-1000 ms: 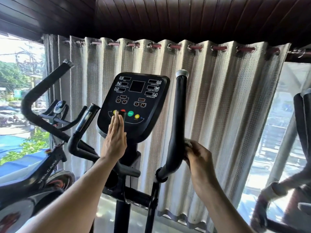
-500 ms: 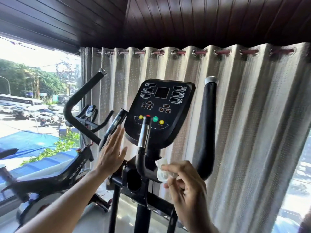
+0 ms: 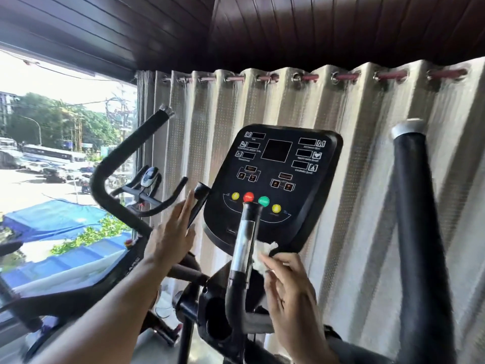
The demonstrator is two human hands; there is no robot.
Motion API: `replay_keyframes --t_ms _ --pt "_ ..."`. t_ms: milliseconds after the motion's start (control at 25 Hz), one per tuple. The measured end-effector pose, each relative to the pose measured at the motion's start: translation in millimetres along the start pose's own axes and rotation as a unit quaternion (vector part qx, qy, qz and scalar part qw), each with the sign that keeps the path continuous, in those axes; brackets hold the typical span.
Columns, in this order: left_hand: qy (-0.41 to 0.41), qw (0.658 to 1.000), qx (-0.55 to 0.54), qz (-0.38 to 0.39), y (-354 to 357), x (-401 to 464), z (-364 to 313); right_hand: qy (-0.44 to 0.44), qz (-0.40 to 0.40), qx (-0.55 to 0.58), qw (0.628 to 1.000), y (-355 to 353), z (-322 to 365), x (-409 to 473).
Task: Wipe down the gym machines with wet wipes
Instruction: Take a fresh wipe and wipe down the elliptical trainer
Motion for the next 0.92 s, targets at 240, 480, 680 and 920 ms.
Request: replay_keyframes --t_ms 240,480,680,920 --pt "0.004 0.996 0.076 -0.034 7 -2 2 -0.003 -0.102 0.048 0.994 51 -24 -21" --pt "0.001 0.996 0.077 -0.039 2 -4 -5 0.007 -0.123 0.066 0.99 44 -21 51" --pt "0.005 0.996 0.068 -0.059 -6 -1 -13 0.179 -0.13 0.136 0.966 61 -38 1" --pt "0.003 0.998 0.038 -0.049 -4 -3 -10 0.036 -0.162 0.004 0.986 53 3 -6"
Point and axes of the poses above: each hand's wrist, its own x-axis towards the middle knuckle, its own y-axis out of the palm, z = x × y, the point moved 2 cm from there along x, towards the middle knuckle, and after that the axes turned 7 degrees about y, right-handed, at the moved point
